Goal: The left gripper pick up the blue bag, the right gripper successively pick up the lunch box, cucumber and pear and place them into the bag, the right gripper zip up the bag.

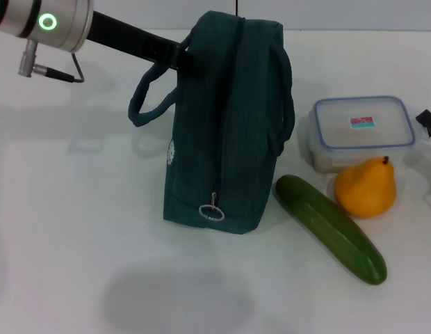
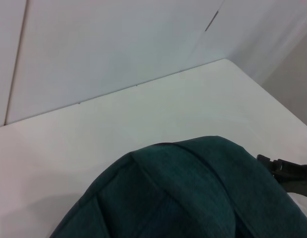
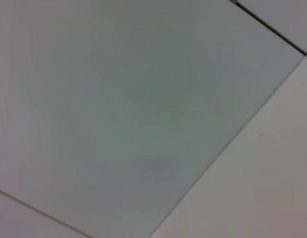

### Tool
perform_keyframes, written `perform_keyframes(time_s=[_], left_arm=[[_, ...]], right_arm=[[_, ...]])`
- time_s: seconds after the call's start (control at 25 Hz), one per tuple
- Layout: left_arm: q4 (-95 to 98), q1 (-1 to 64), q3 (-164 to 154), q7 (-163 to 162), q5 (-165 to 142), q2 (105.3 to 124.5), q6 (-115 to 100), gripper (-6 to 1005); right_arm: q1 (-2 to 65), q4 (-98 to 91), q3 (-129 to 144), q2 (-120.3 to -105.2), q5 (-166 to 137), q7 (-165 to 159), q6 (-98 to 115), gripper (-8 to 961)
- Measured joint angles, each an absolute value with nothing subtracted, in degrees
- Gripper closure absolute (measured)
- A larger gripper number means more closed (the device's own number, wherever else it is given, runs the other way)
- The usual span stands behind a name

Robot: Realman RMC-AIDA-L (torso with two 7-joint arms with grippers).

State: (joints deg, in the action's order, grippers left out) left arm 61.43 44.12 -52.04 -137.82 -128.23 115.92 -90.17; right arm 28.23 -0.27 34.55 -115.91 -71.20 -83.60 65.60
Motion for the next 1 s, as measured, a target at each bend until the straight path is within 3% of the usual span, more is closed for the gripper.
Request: perform_keyframes(time_s=[0.2,0.6,1.0], left_arm=[[61.4,44.2,-52.1,-137.8,-128.2,116.00,-90.2,962],[61.4,44.3,-52.3,-137.6,-128.2,116.07,-90.2,962],[61.4,44.2,-52.3,-137.1,-128.2,116.10,-90.2,963]], right_arm=[[27.7,0.4,34.3,-116.05,-71.1,-84.1,65.2,610],[27.5,2.7,34.5,-116.09,-71.4,-84.6,73.7,472],[26.8,2.2,34.3,-115.84,-71.4,-86.8,72.1,436]])
